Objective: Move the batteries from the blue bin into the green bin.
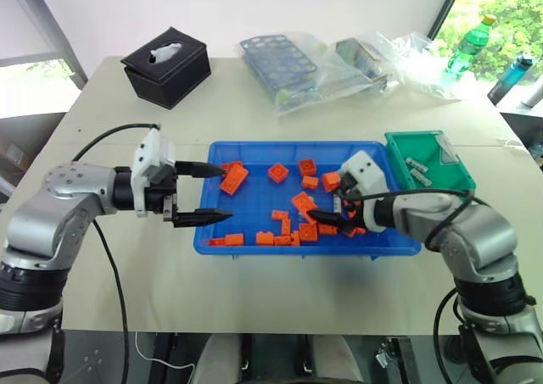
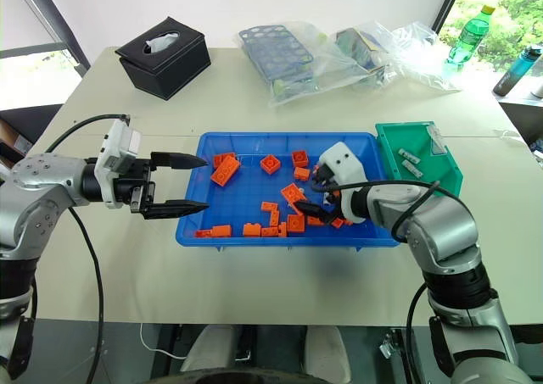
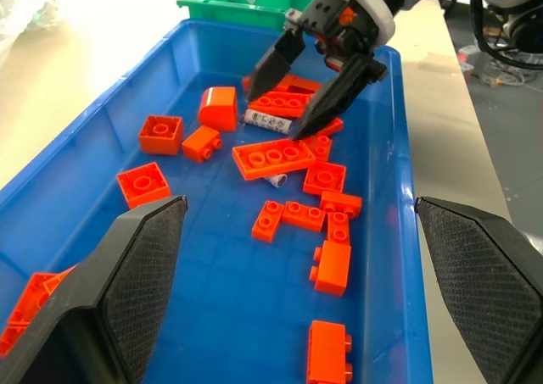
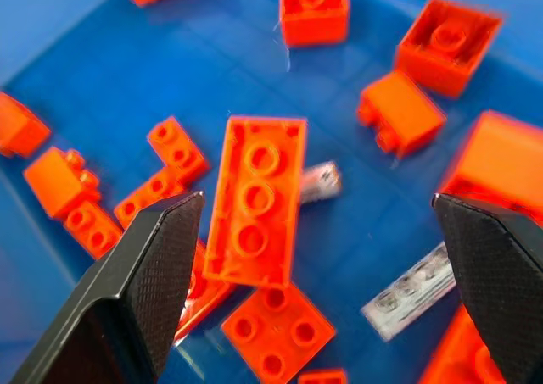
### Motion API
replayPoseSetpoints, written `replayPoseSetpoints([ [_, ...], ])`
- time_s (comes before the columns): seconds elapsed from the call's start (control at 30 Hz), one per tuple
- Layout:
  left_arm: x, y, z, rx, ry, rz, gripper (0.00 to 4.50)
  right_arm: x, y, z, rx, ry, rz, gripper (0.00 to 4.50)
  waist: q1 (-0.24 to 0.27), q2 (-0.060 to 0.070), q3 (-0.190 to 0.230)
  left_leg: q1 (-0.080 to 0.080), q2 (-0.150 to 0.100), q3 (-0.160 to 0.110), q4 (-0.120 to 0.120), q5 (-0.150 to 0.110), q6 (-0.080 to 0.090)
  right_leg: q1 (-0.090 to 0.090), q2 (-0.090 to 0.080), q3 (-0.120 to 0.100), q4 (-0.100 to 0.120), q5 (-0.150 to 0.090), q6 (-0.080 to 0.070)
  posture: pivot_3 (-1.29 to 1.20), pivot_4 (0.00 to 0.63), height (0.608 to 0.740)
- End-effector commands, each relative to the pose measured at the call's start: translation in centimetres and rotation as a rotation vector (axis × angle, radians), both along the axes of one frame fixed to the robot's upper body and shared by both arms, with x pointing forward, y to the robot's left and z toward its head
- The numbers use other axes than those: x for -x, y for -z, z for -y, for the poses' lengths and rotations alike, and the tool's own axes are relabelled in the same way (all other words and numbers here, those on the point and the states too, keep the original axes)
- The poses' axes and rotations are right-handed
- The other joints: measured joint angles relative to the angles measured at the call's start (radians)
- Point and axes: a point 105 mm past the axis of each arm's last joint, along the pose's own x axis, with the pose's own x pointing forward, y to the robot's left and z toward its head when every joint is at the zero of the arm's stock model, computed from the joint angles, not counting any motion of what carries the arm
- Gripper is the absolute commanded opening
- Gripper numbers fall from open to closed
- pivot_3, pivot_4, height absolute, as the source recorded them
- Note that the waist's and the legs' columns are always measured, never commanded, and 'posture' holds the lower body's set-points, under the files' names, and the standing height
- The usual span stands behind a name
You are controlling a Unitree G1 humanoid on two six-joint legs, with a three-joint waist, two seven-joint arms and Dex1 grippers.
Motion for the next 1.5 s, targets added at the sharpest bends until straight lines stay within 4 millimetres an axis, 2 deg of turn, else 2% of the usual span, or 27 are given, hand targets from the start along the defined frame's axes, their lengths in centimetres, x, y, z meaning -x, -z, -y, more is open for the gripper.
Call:
replayPoseSetpoints([
  [0.03,0.0,-0.7,0.2,-0.006,0.016,0.043,4.50,0.1,-0.5,-0.6,0.013,-0.030,0.040,4.44,0.000,0.000,0.000,0.000,0.000,0.000,0.000,0.000,0.000,0.000,0.000,0.000,0.000,0.000,0.000,0.00,0.150,0.716],
  [0.3,-0.1,-0.7,0.4,-0.009,0.022,0.048,4.50,-0.4,0.6,-1.1,0.079,-0.061,0.064,4.44,0.000,0.000,0.000,0.000,0.000,0.000,0.000,0.000,0.000,0.000,0.000,0.000,0.000,0.000,0.000,0.00,0.150,0.716],
  [0.4,-0.2,-0.8,0.4,-0.008,0.023,0.049,4.50,-0.8,1.0,-0.9,0.132,-0.065,0.097,3.74,0.000,0.000,0.000,0.000,0.000,0.000,0.000,0.000,0.000,0.000,0.000,0.000,0.000,0.000,0.000,0.00,0.150,0.716],
  [0.47,-0.2,-0.8,0.4,-0.008,0.023,0.049,4.50,-0.8,1.1,-0.9,0.136,-0.069,0.102,2.67,0.000,0.000,0.000,0.000,0.000,0.000,0.000,0.000,0.000,0.000,0.000,0.000,0.000,0.000,0.000,0.00,0.150,0.716],
  [0.5,-0.2,-0.9,0.4,-0.008,0.023,0.049,4.50,-0.7,0.9,-0.9,0.132,-0.072,0.104,2.35,0.000,0.000,0.000,0.000,0.000,0.000,0.000,0.000,0.000,0.000,0.000,0.000,0.000,0.000,0.000,0.00,0.150,0.716],
  [0.53,-0.2,-0.9,0.4,-0.009,0.023,0.049,4.50,-0.6,0.5,-0.9,0.127,-0.076,0.111,1.80,0.000,0.000,0.000,0.000,0.000,0.000,0.000,0.000,0.000,0.000,0.001,0.000,0.000,0.000,0.000,0.00,0.150,0.716],
  [0.67,-0.2,-0.8,0.3,-0.011,0.020,0.049,4.50,-0.7,-2.5,-1.1,0.084,-0.092,0.179,1.80,0.000,0.000,0.000,0.000,0.000,0.000,0.000,0.000,0.000,0.000,0.000,0.000,0.000,0.000,0.000,0.00,0.150,0.716],
  [0.77,-0.2,-0.8,0.2,-0.013,0.019,0.050,4.50,-1.4,-5.9,-2.4,0.024,-0.116,0.258,1.80,-0.003,0.000,0.000,0.000,0.000,0.000,0.000,0.000,0.000,0.000,0.001,0.000,0.000,0.000,0.000,0.00,0.150,0.716],
  [0.83,-0.3,-0.8,0.3,-0.013,0.020,0.052,4.50,-1.7,-6.7,-3.6,-0.018,-0.132,0.268,1.80,-0.004,0.000,0.000,0.000,0.001,0.000,0.000,0.000,0.000,-0.001,0.001,0.000,0.000,0.000,0.000,0.00,0.150,0.716],
  [0.93,-0.4,-0.8,0.4,-0.010,0.023,0.054,4.50,-2.2,-6.4,-6.2,-0.053,-0.179,0.257,1.80,-0.003,0.000,0.000,0.000,0.001,-0.001,0.000,0.000,0.000,-0.001,0.002,0.000,0.001,0.000,0.000,0.00,0.150,0.716],
  [1.07,-0.5,-0.8,0.6,-0.007,0.028,0.061,4.50,-3.5,-4.8,-9.6,-0.045,-0.224,0.247,1.80,-0.004,0.000,0.000,0.000,0.000,-0.001,0.000,0.000,0.000,-0.001,0.002,0.000,0.001,0.000,0.000,0.00,0.150,0.716],
  [1.13,-0.5,-0.8,0.8,-0.004,0.028,0.066,4.50,-4.0,-4.2,-10.4,-0.029,-0.231,0.253,2.40,-0.002,0.000,0.000,0.000,0.000,0.000,0.000,0.000,-0.001,-0.001,0.002,0.000,0.002,0.000,0.000,0.00,0.150,0.716],
  [1.17,-0.5,-0.8,0.8,-0.003,0.028,0.068,4.50,-4.4,-4.4,-10.4,-0.016,-0.230,0.274,2.70,-0.001,0.000,0.000,0.000,0.000,-0.001,0.000,0.000,-0.001,-0.002,0.002,0.000,0.002,0.000,0.000,0.00,0.150,0.716],
  [1.23,-0.5,-0.8,0.8,-0.002,0.026,0.069,4.50,-4.8,-5.3,-9.8,-0.012,-0.222,0.306,3.62,0.000,-0.001,0.000,0.000,-0.001,-0.001,0.000,0.000,-0.001,-0.002,0.001,0.000,0.002,0.000,0.000,0.00,0.150,0.716],
  [1.4,-0.1,-0.6,0.6,-0.003,0.021,0.067,4.50,-5.0,-6.6,-5.6,0.006,-0.170,0.299,3.62,0.000,-0.001,0.000,0.000,-0.001,-0.001,0.000,0.000,0.000,-0.001,0.000,0.000,0.002,0.000,0.000,0.00,0.150,0.716],
  [1.5,0.0,-0.4,0.6,-0.004,0.019,0.064,4.50,-4.0,-6.9,-3.2,-0.058,-0.078,0.200,3.62,-0.001,-0.001,0.000,0.000,-0.001,-0.001,0.000,0.000,0.000,-0.001,0.000,0.000,0.002,0.000,0.000,0.00,0.150,0.716],
])
